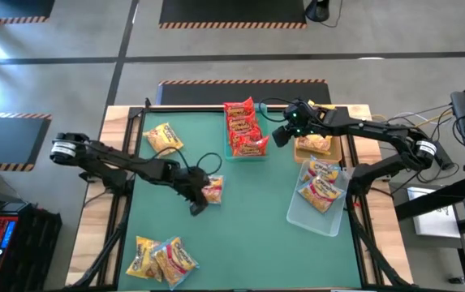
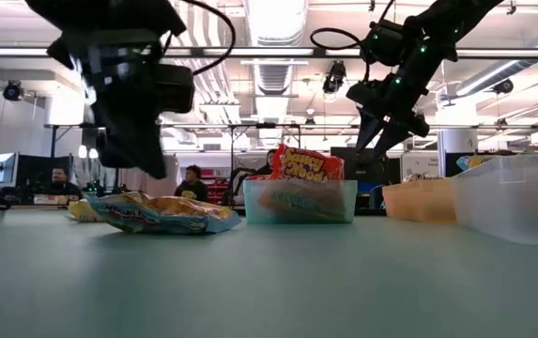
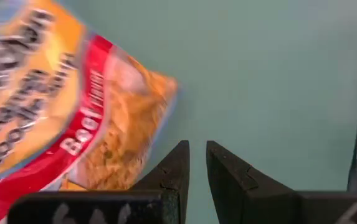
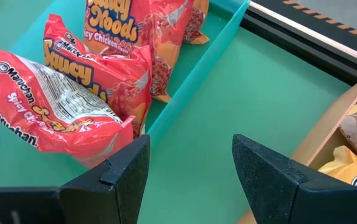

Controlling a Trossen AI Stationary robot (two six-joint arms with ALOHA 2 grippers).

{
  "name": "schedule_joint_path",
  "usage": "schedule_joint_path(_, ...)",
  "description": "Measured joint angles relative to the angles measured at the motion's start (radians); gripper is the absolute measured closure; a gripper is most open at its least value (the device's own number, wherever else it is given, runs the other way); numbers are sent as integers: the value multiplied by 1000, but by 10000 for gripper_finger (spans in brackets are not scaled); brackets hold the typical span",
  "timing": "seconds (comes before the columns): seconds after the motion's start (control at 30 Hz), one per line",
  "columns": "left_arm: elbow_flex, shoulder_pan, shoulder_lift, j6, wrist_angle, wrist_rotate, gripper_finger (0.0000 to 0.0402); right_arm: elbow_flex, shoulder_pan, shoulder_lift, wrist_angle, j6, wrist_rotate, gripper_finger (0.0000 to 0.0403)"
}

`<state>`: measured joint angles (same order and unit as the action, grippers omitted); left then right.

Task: Sort Maruchan noodles
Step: Put the blue noodle pack into the transparent bin

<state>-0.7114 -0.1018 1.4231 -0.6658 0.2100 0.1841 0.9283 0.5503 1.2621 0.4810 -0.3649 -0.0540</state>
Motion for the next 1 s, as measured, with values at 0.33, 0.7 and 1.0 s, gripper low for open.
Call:
schedule_joint_path(0.33, -21, -130, 21, -784, 92, -380, 364, 0, 0, 0, 1, 25, 0, 187)
schedule_joint_path(0.7, -29, -152, 208, -991, 121, -477, 364, 0, 0, 0, 0, 51, 0, 187)
schedule_joint_path(1.0, -73, -154, 289, -955, 157, -477, 364, 0, -20, 0, -105, 37, 184, 187)
